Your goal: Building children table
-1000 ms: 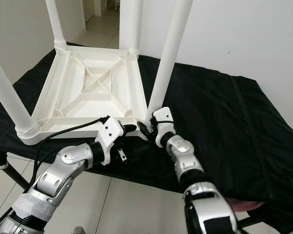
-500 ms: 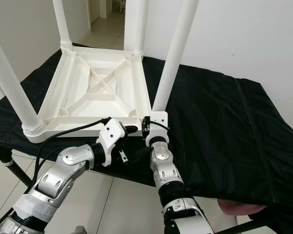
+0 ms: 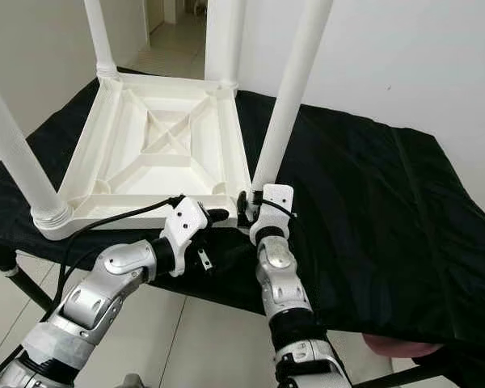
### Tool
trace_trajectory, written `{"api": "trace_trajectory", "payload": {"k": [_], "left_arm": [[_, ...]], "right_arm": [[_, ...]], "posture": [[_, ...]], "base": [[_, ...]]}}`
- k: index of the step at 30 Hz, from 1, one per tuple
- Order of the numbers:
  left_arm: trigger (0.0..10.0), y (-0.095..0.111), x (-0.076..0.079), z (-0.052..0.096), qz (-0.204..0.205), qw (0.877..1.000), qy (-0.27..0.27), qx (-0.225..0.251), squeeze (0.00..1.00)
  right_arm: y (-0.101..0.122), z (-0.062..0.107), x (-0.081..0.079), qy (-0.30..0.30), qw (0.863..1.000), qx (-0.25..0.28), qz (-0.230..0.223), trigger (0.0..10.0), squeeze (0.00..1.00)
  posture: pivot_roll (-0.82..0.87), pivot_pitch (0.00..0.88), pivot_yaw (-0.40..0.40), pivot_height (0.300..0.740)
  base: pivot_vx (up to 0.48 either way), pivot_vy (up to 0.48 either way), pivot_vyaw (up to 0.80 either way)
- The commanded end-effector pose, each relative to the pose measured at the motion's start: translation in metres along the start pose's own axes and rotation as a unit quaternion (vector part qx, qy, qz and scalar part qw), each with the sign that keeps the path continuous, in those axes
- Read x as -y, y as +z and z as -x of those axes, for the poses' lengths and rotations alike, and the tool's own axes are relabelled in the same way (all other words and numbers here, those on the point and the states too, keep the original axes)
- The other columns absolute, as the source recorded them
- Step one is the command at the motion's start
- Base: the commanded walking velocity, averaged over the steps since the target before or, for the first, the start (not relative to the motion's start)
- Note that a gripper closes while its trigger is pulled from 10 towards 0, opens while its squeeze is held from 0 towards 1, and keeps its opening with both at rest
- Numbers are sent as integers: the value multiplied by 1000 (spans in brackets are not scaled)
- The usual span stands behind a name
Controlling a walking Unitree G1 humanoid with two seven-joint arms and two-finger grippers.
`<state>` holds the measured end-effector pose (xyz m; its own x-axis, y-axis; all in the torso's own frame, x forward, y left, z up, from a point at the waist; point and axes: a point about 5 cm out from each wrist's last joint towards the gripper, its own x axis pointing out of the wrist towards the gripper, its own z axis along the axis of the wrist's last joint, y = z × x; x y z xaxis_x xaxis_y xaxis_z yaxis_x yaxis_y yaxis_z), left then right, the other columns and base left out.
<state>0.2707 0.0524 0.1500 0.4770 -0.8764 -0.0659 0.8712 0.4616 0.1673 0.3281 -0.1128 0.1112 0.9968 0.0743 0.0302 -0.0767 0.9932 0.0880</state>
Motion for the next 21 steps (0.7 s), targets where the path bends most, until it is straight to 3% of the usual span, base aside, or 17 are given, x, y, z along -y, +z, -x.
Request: {"api": "trace_trajectory", "payload": {"k": [1, 8, 13, 21], "left_arm": [[10000, -1, 3, -1, 0, 1000, -7, -1, 0], [10000, -2, 3, -1, 1, 1000, -7, -1, 0], [10000, -1, 3, -2, 1, 1000, -9, 0, 0], [10000, 0, 1, -2, -1, 1000, -7, 0, 0]], "right_arm": [[-7, 4, 6, 14, 1000, -12, 2, 10000, 0], [-6, 7, 27, 98, 994, -10, 40, 10000, 0], [3, -1, 43, 178, 981, -10, 80, 10000, 0], [5, -12, 30, 281, 954, -32, 98, 10000, 0]], "posture": [[7, 0, -108, 740], [6, 0, -106, 740], [-6, 0, -92, 740], [-3, 0, -82, 740]], "base": [[0, 0, 0], [0, 0, 0], [0, 0, 0], [0, 0, 0]]}}
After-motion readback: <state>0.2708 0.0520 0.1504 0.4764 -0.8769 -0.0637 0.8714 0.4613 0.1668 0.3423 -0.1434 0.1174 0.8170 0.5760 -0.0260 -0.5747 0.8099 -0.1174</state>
